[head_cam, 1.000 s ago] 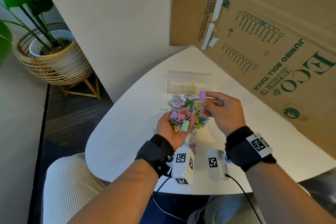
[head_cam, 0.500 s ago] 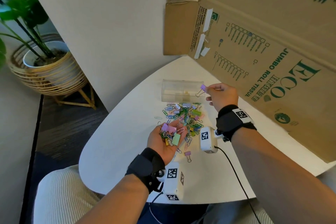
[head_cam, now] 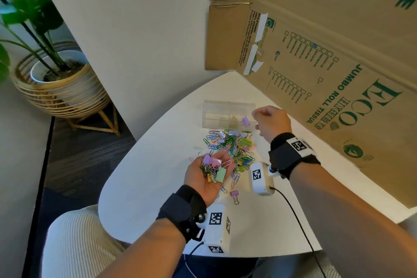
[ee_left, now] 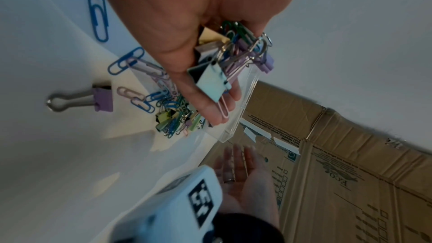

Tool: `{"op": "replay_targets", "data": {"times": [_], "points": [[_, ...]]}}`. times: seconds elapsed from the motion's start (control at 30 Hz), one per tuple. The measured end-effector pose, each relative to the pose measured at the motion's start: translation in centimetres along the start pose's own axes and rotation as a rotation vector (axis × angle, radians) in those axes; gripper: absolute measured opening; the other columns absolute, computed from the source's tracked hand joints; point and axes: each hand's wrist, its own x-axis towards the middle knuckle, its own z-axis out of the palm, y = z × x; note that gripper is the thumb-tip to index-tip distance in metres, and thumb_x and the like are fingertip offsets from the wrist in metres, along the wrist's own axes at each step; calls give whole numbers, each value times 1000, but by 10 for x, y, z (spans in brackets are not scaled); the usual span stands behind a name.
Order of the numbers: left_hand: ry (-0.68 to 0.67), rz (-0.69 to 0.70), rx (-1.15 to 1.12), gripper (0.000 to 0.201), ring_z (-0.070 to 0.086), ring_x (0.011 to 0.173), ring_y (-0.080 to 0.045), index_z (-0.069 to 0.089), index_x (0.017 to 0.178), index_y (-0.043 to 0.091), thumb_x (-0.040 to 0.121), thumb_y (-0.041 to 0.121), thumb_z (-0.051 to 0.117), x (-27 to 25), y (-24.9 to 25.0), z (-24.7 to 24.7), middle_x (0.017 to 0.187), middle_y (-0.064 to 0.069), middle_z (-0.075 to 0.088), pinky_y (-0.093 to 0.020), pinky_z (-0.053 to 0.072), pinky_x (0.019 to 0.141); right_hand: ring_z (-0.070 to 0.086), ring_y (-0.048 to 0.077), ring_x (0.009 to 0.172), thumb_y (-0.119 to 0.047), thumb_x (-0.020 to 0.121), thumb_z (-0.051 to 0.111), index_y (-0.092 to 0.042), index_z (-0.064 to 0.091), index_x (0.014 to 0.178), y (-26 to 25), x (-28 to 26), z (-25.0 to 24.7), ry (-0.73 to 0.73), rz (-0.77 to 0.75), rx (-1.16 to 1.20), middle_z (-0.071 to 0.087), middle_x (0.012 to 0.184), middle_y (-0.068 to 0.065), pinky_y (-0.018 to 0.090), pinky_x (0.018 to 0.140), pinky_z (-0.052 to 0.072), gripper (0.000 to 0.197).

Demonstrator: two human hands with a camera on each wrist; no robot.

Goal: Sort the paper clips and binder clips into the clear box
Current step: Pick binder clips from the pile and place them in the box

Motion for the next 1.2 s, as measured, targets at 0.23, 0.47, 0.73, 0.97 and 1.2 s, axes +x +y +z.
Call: {"op": "replay_targets", "data": {"times": [0.23,0.47,0.73,0.97,1.2], "points": [[21,31,26,40,64,88,-35,62,107,-8,97,21,37,2,-1,8,106,-23,63,-42,57,75,59,13,59,-13,89,63,-24,71,86,4,-74,0,-246,-215,-23,71,76,4,25,59,50,14],[7,45,99,46,62,95,-33,57,123,0,98,28,32,-2,-3,8,118,-22,61,-37,58,71,60,-1,66,-36,74,82,-27,69,93,8,-107,3,-483,-196,-347,63,75,-14,11,53,40,25],[52,116,120,44,60,100,-33,59,121,-1,97,25,33,-6,0,20,117,-20,61,-42,49,93,68,11,58,-24,76,79,-29,63,96,11,-112,14,-390,-159,-286,72,73,-5,27,56,55,26],[12,114,118,40,64,92,-31,62,115,0,98,22,33,-8,10,18,90,-18,72,-33,57,69,61,18,51,-8,73,82,-16,58,92,13,-108,2,-338,-80,103,69,74,5,28,48,52,32],[71,94,95,36,65,92,-34,64,101,-7,98,19,39,-8,3,0,100,-22,67,-41,59,71,57,21,52,-17,78,81,-10,65,95,14,-64,-4,-117,89,321,67,74,8,37,65,60,24]]}}
